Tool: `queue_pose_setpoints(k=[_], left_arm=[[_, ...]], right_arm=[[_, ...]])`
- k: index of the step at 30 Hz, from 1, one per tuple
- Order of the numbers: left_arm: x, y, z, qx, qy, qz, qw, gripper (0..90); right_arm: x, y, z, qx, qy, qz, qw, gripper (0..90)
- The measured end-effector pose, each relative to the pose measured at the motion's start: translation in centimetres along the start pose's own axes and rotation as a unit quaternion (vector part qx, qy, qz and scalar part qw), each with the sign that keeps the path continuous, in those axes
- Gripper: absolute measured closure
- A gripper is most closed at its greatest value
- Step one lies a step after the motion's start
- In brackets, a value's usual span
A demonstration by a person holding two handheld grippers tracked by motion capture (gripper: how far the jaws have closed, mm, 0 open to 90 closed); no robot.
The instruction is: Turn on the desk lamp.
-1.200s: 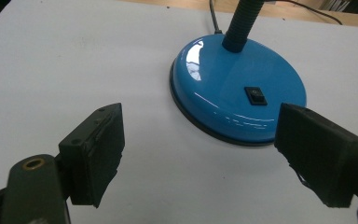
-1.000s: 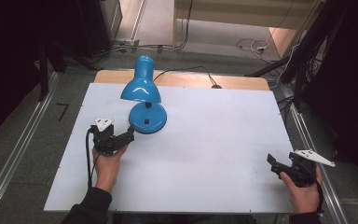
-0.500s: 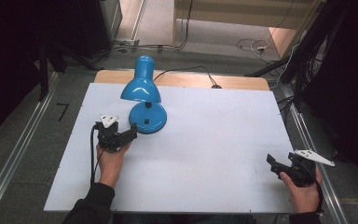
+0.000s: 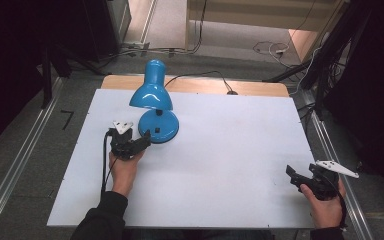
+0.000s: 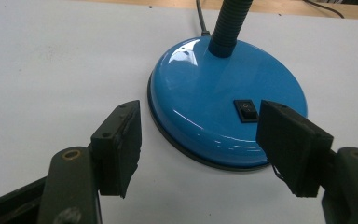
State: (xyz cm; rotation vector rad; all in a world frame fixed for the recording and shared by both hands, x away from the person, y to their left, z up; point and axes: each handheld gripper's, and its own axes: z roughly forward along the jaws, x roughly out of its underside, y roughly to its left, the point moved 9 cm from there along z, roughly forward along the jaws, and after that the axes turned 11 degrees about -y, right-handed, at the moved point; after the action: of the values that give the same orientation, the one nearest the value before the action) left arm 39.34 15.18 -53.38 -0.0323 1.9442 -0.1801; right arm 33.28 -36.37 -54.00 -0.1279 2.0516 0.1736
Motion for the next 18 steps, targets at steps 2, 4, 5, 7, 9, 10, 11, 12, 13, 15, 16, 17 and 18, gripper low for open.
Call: queue_pose_setpoints(k=[2,4,5,7,9,10,11,12,13,15,16,17,18], left_arm=[[0.1,0.0,0.1,-0.001,0.002,0.001,1.0000,33.1],[0.1,0.2,0.4,-0.003,0.002,-0.001,1.0000,34.3],[0.1,0.2,0.4,-0.003,0.003,0.002,1.0000,35.1],[0.0,0.1,0.5,-0.003,0.003,0.002,1.0000,36.9],[-0.2,-0.1,0.8,0.001,0.000,0.006,1.0000,39.0],[-0.2,-0.2,0.9,0.001,0.000,0.009,1.0000,40.2],[-0.3,-0.3,1.0,0.001,0.000,0.010,0.9999,41.6],[-0.3,-0.3,1.1,0.000,0.000,0.011,0.9999,43.0],[-0.3,-0.4,1.2,0.000,0.001,0.009,1.0000,44.2],[-0.4,-0.5,1.4,0.000,-0.001,0.009,1.0000,49.0],[-0.4,-0.5,1.4,-0.002,-0.003,0.010,0.9999,50.8],[-0.5,-0.6,1.5,0.000,-0.004,0.011,0.9999,53.9],[-0.5,-0.7,1.6,0.003,-0.004,0.010,0.9999,56.9]], right_arm=[[0.0,0.1,0.0,-0.001,0.000,0.001,1.0000,12.2],[0.0,0.1,0.0,-0.001,0.000,0.001,1.0000,12.2],[0.0,0.1,0.0,-0.001,0.000,0.001,1.0000,12.2],[0.0,0.1,0.1,-0.001,0.001,0.001,1.0000,12.2],[0.1,0.1,0.1,-0.001,0.003,0.002,1.0000,12.2],[0.1,0.1,0.1,-0.001,0.003,0.001,1.0000,12.2],[0.1,0.1,0.1,-0.001,0.002,0.001,1.0000,12.2],[0.0,0.1,0.1,-0.001,0.001,0.001,1.0000,12.2],[0.0,0.1,0.0,-0.001,0.000,0.000,1.0000,12.2],[0.0,0.1,0.0,-0.001,0.000,0.002,1.0000,12.2],[0.0,0.0,0.1,-0.002,0.001,0.001,1.0000,12.2],[0.1,0.0,0.1,-0.001,0.001,0.003,1.0000,12.2],[0.1,0.0,0.1,-0.002,0.002,0.002,1.0000,12.2]])
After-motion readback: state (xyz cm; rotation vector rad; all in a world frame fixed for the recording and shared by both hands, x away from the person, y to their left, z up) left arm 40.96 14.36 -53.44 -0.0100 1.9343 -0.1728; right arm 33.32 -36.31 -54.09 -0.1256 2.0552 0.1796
